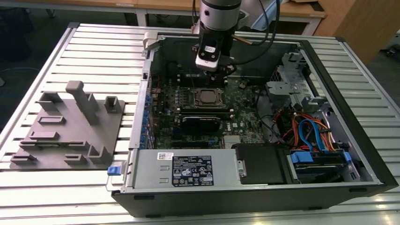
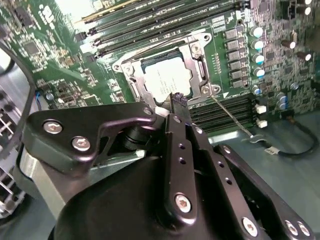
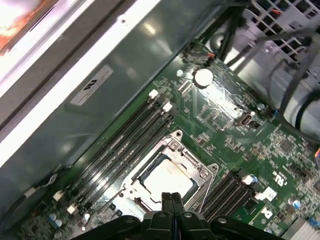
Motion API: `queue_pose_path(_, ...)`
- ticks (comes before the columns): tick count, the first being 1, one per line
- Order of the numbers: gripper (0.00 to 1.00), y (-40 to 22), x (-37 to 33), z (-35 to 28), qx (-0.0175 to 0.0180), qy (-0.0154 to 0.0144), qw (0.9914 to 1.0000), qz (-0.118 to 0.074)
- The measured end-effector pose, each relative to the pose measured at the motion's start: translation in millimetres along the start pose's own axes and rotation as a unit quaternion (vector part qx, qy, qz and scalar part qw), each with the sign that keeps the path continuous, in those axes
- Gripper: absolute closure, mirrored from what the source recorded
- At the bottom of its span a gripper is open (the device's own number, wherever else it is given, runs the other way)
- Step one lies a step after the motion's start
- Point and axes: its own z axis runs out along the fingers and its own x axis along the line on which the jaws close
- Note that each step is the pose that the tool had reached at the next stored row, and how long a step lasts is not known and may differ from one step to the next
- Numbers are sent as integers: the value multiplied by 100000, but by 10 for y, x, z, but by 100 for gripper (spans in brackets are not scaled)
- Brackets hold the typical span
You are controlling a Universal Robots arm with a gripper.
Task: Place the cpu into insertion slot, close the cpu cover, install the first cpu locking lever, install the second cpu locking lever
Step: 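Install the first cpu locking lever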
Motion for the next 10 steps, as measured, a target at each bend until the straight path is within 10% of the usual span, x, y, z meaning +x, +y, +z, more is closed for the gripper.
queue_pose_path(10,90,0,0,0,25,312,99704,-7680)
